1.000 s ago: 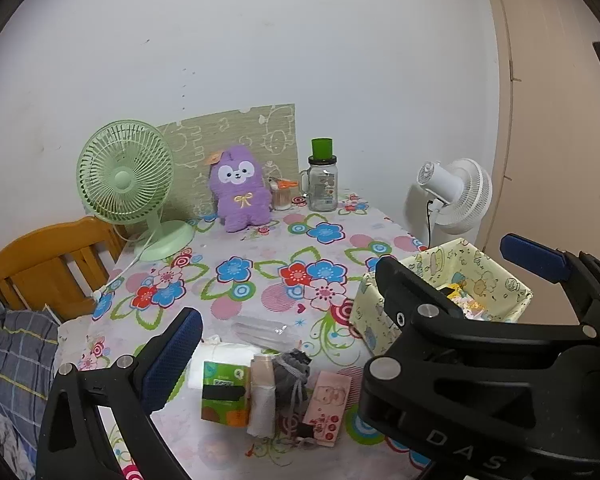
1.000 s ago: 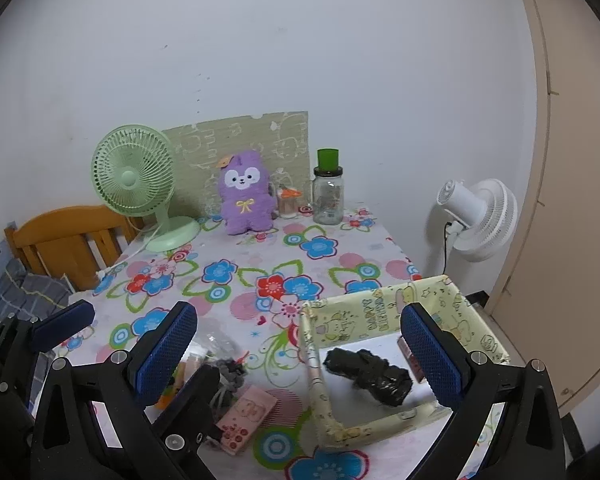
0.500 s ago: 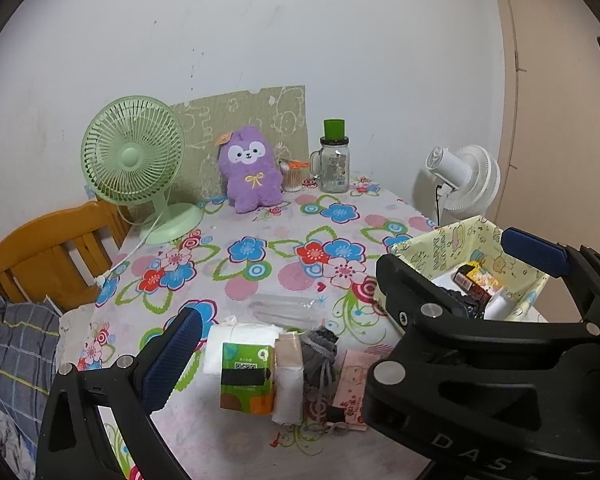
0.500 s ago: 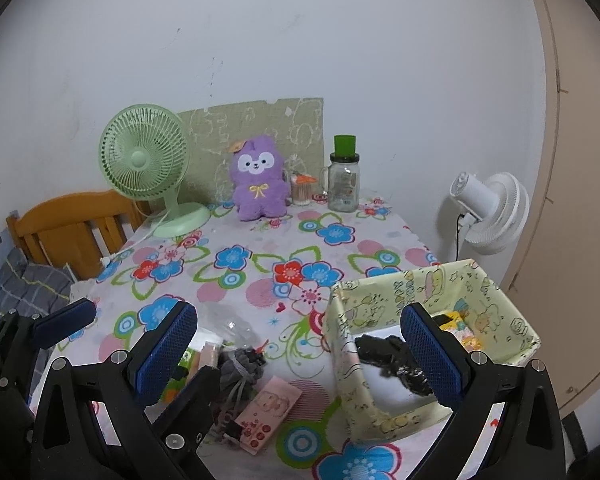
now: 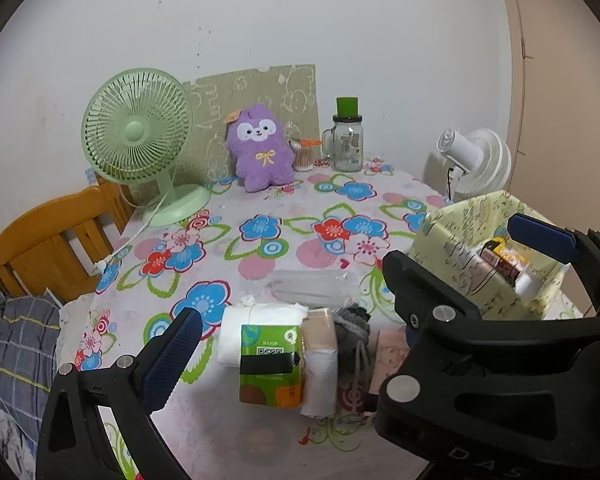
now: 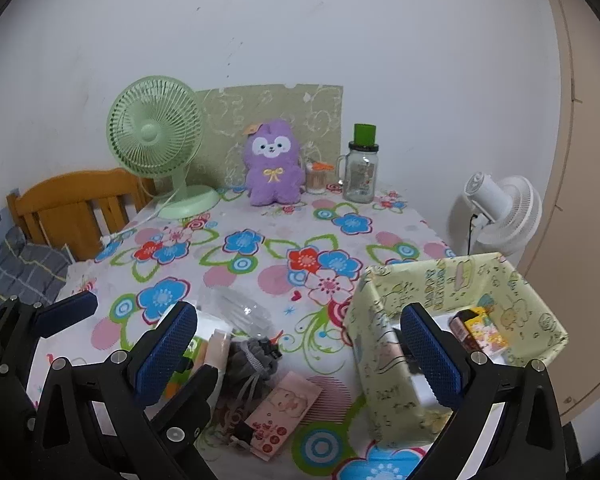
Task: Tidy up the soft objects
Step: 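Move the left tool to the green tissue pack while the right tool reaches the white tube, then grasp and lift the green tissue pack with the left tool while the right tool lifts the white tube, then carry the green tissue pack and white tube into the paper box and open both tools, then withdraw both open tools from the paper box toward the white cloth pack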
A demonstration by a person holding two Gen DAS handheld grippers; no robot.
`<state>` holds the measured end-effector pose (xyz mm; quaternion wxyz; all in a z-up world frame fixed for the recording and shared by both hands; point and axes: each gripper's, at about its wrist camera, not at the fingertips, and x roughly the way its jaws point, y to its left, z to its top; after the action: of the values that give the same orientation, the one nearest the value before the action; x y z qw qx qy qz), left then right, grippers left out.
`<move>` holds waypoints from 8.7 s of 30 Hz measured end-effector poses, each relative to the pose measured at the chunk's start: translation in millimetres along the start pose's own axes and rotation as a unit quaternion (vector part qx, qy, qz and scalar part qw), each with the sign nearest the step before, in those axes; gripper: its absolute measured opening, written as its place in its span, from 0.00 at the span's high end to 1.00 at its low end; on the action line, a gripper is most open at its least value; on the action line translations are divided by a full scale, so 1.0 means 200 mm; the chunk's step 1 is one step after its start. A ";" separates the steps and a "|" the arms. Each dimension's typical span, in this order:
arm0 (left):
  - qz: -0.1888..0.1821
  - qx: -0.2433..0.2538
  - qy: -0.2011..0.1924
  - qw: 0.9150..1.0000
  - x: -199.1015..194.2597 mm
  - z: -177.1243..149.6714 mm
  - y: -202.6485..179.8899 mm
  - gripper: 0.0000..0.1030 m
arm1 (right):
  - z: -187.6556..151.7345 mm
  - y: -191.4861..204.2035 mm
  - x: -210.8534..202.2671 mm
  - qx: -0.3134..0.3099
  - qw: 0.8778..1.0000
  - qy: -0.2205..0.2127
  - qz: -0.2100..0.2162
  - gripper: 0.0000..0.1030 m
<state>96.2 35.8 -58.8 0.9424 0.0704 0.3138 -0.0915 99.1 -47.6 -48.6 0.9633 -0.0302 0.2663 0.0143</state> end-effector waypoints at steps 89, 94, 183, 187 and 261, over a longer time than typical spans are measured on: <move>-0.002 -0.038 0.093 0.995 0.27 -0.27 0.06 0.49 | -0.27 0.14 0.27 -0.013 0.994 0.090 0.058 0.87; 0.000 -0.035 0.085 0.996 0.24 -0.26 0.04 0.49 | -0.26 0.13 0.22 -0.011 0.995 0.081 0.059 0.90; 0.024 -0.016 -0.034 0.999 -0.08 0.34 -0.49 0.49 | 0.25 -0.50 -0.17 0.004 0.999 -0.022 0.028 0.91; 0.017 -0.012 -0.034 0.999 -0.05 0.35 -0.55 0.49 | 0.25 -0.56 -0.16 0.008 1.000 -0.020 0.020 0.91; -0.024 0.032 0.033 0.999 0.28 0.35 -0.87 0.10 | 0.10 -0.93 0.16 0.066 0.995 0.062 -0.036 0.10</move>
<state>142.7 -153.7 -50.3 0.9265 0.0956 0.3430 -0.1213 144.8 -231.6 -37.6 0.9448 0.0231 0.3244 -0.0401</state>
